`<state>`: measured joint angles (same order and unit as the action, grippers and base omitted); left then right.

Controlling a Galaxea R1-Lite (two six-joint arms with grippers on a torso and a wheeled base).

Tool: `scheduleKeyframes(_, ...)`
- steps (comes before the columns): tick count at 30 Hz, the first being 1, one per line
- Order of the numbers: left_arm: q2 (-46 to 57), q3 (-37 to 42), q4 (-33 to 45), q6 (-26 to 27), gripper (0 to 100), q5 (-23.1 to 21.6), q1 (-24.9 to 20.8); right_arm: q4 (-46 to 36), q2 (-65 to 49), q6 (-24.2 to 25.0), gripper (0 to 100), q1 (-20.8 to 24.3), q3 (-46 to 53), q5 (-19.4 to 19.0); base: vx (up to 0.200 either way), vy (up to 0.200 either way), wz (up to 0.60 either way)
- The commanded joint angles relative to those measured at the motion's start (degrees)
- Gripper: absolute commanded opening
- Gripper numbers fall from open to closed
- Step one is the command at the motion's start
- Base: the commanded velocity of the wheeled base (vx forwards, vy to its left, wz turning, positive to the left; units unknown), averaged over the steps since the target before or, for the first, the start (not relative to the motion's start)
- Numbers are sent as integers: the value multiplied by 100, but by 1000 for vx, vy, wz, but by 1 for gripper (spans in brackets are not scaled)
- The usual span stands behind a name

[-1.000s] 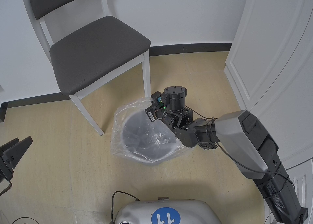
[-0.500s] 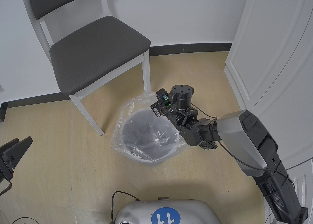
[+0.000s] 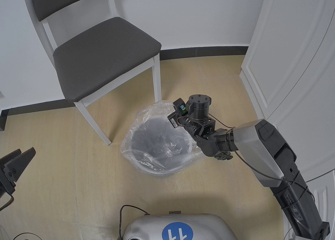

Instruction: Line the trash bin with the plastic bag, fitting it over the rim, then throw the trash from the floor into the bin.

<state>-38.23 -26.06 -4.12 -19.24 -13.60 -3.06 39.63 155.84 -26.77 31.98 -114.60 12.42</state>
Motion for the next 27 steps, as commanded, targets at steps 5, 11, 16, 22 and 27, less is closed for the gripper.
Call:
scheduleKeyframes(5,-18,14,-1,-1,100,-2,-2,-26,130,5,0,63,1,-21,0,0,0)
scheduleKeyframes(11,-18,14,-1,8,100,-2,-2,-17,122,-4,0,72,1,-3,0,0,0)
scheduleKeyframes(16,-9,31,-27,8,100,7,-2,-26,60,5,100,72,1,41,0,0,0)
scheduleKeyframes(22,-9,374,-748,8,100,7,-10,18,-142,84,100,98,1,32,0,0,0)
scheduleKeyframes(27,149,558,-1117,-1,100,7,-292,-114,-608,480,100,98,1,59,0,0,0)
